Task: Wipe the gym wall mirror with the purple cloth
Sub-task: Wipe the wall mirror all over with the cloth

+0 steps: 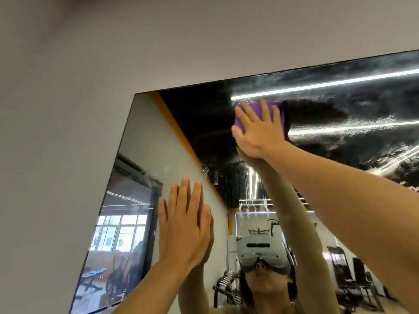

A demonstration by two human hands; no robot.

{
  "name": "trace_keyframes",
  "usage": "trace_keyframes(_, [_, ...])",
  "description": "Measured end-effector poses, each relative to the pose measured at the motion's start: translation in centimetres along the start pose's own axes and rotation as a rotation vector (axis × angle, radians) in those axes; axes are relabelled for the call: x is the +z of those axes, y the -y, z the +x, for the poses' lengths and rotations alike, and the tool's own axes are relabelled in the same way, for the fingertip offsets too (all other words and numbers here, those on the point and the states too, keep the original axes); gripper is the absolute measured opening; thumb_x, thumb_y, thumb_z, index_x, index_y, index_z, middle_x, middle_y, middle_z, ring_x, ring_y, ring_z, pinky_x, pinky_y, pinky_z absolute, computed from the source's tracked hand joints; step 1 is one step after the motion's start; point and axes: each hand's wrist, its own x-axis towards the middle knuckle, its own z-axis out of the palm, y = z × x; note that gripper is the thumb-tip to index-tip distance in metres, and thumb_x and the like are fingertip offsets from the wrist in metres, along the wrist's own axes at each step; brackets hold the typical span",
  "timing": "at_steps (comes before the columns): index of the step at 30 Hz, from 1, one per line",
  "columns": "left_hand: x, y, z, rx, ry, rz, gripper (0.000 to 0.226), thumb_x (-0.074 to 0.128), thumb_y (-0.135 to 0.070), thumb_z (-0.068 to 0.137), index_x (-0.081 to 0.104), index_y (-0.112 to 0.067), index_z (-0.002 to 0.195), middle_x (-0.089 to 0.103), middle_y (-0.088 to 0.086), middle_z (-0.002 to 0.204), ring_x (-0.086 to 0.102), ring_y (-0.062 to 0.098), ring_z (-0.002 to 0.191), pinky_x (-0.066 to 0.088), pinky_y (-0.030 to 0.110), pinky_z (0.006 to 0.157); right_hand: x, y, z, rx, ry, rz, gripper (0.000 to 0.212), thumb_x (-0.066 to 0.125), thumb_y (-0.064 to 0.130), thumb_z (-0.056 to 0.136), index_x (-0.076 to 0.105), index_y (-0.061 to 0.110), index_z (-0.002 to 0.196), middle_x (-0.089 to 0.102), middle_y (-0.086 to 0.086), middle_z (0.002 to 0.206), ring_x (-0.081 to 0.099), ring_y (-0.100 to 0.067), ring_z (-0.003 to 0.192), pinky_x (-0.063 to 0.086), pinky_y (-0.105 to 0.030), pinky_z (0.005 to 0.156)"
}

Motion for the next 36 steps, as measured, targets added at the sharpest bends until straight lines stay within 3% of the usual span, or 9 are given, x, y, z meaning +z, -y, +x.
trace_keyframes(3, [0.0,0.0,0.0,-0.003,-0.014,0.015,0.053,-0.001,-0.064,0.102,-0.021,-0.056,0.150,0.006,-0.003,0.167,-0.010,0.004,0.152,-0.011,0.031,0.122,0.8,4.8,0.6,-0.216,0.055,-0.016,0.060,0.018,0.049,0.108,0.003,0.030,0.162,-0.005,0.006,0.170,-0.013,-0.030,0.155,-0.011,-0.051,0.123])
trace_keyframes(6, [-0.4,0.0,0.1,0.010,-0.030,0.030,0.055,0.008,-0.061,0.103,-0.004,-0.050,0.155,0.015,-0.004,0.167,-0.002,0.010,0.154,-0.004,0.041,0.124,1.0,4.9,0.8,-0.239,0.040,-0.028,0.061,0.019,0.051,0.107,0.005,0.030,0.162,-0.001,0.005,0.170,-0.009,-0.028,0.155,-0.009,-0.049,0.124])
trace_keyframes(11, [-1.3,-0.6,1.0,0.006,-0.041,0.112,0.056,0.034,-0.044,0.100,0.049,-0.016,0.146,0.051,0.013,0.150,0.045,0.037,0.139,0.034,0.064,0.111,-0.4,-1.8,0.8,0.095,-0.037,0.011,0.064,0.018,0.054,0.105,0.003,0.029,0.162,-0.003,0.004,0.170,-0.008,-0.030,0.155,-0.009,-0.048,0.124])
trace_keyframes(13, [-1.6,-1.1,1.5,-0.012,-0.038,0.133,0.051,0.036,-0.042,0.099,0.058,-0.013,0.135,0.057,0.017,0.141,0.054,0.042,0.130,0.043,0.068,0.103,-1.1,-5.0,-0.1,0.197,-0.060,0.006,0.065,0.018,0.054,0.105,0.003,0.027,0.163,-0.003,0.002,0.170,-0.007,-0.032,0.155,-0.007,-0.049,0.125])
trace_keyframes(19, [-1.5,-2.7,2.4,-0.120,0.016,0.140,0.057,0.030,-0.052,0.098,0.058,-0.017,0.132,0.056,0.017,0.138,0.053,0.043,0.127,0.044,0.068,0.100,-1.1,-6.7,-1.2,0.292,-0.066,0.017,0.066,0.019,0.053,0.105,0.001,0.025,0.163,-0.006,0.000,0.170,-0.012,-0.037,0.154,-0.008,-0.054,0.123])
trace_keyframes(23, [-0.9,-4.2,2.3,-0.173,0.018,0.174,0.066,0.024,-0.054,0.097,0.055,-0.017,0.142,0.047,0.020,0.147,0.044,0.043,0.136,0.033,0.070,0.108,-0.1,-3.0,-1.9,-0.014,-0.023,-0.018,0.066,0.014,0.058,0.102,0.003,0.032,0.162,-0.005,0.008,0.169,-0.012,-0.032,0.155,-0.011,-0.052,0.123])
trace_keyframes(27, [-0.1,-6.0,2.4,-0.200,0.029,0.139,0.075,0.012,-0.056,0.095,0.042,-0.019,0.152,0.032,0.017,0.159,0.026,0.038,0.148,0.014,0.061,0.120,-0.1,-4.1,-2.6,-0.223,0.037,-0.032,0.067,0.014,0.061,0.100,0.006,0.035,0.161,-0.002,0.010,0.170,-0.010,-0.026,0.155,-0.012,-0.047,0.123])
trace_keyframes(33, [1.5,-6.1,2.6,-0.239,0.085,0.123,0.069,0.007,-0.060,0.102,0.029,-0.022,0.156,0.030,0.014,0.162,0.025,0.036,0.149,0.025,0.067,0.113,-2.6,-14.1,-3.1,0.156,-0.041,-0.017,0.069,0.014,0.062,0.099,0.004,0.034,0.162,-0.002,0.006,0.170,-0.009,-0.029,0.155,-0.008,-0.049,0.124])
trace_keyframes(36, [1.6,-6.4,2.7,-0.244,0.076,0.141,0.077,-0.002,-0.067,0.097,0.013,-0.025,0.161,0.015,0.010,0.168,0.010,0.033,0.155,0.009,0.066,0.121,-3.0,-14.6,-3.3,0.277,-0.037,-0.020,0.067,0.019,0.058,0.104,0.002,0.030,0.162,-0.006,0.003,0.170,-0.012,-0.034,0.154,-0.008,-0.053,0.124])
